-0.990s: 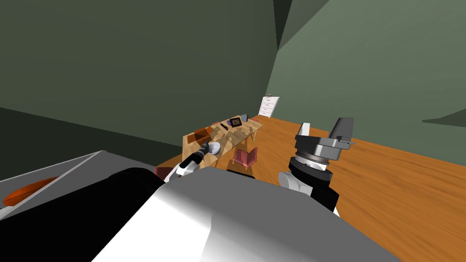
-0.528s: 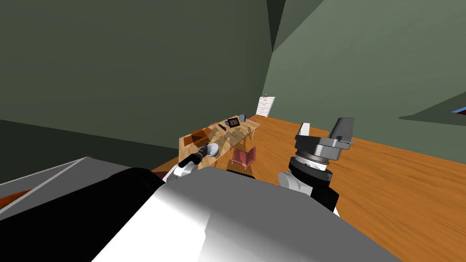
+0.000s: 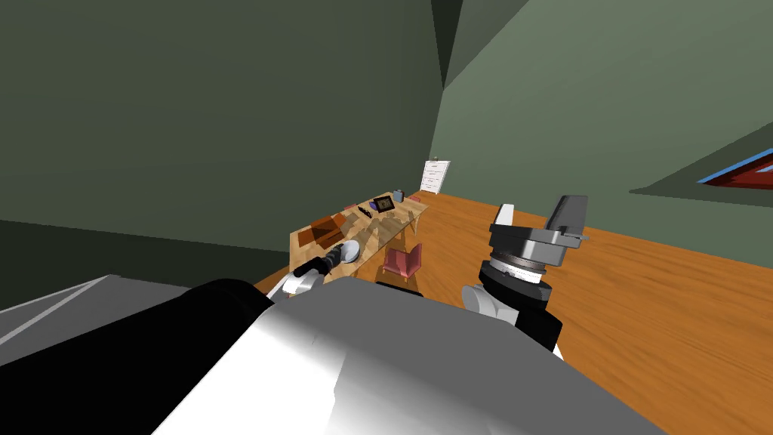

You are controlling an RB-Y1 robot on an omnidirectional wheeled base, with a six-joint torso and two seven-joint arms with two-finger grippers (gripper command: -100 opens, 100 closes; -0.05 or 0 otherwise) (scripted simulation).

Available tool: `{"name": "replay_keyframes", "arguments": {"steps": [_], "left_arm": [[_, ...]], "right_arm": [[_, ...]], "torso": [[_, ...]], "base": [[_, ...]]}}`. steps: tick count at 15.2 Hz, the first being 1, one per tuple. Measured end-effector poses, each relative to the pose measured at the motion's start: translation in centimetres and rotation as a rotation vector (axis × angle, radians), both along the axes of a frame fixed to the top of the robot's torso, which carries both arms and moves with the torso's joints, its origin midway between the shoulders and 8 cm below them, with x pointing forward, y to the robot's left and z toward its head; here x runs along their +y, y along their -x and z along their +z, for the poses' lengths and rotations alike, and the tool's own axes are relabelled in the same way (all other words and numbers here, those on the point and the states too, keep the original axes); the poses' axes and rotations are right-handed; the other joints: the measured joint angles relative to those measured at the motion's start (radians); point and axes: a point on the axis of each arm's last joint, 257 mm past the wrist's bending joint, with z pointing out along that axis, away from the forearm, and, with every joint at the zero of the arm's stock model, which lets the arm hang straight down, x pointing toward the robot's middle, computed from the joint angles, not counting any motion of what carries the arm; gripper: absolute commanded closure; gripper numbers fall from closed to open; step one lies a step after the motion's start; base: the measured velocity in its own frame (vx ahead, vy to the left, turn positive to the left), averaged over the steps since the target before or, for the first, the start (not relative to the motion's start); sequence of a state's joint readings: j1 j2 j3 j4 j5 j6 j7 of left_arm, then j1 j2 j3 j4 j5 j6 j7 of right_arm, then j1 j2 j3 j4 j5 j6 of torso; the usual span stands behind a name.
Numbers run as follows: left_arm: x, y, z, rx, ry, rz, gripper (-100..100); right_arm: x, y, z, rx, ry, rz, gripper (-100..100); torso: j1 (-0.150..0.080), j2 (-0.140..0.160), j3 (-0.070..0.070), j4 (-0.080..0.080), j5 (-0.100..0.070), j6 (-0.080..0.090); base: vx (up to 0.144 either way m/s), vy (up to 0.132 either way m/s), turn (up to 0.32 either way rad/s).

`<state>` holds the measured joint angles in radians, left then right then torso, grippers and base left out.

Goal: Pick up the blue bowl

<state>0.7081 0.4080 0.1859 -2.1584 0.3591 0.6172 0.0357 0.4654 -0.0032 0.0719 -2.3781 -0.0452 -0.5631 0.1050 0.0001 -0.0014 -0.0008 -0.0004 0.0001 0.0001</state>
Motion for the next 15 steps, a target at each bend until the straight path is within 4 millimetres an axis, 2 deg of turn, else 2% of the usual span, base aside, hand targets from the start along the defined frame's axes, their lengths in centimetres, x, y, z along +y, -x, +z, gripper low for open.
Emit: {"name": "replay_keyframes", "arguments": {"steps": [15], "left_arm": [[2.1,7.6,-5.4,0.3,0.102,0.116,-100]], "right_arm": [[0.0,0.0,0.0,0.0,0.0,0.0,0]], "torso": [[0.0,-0.001,-0.001,0.0,0.0,0.0]], "base": [[0.024,0.009,-0.097]]}}
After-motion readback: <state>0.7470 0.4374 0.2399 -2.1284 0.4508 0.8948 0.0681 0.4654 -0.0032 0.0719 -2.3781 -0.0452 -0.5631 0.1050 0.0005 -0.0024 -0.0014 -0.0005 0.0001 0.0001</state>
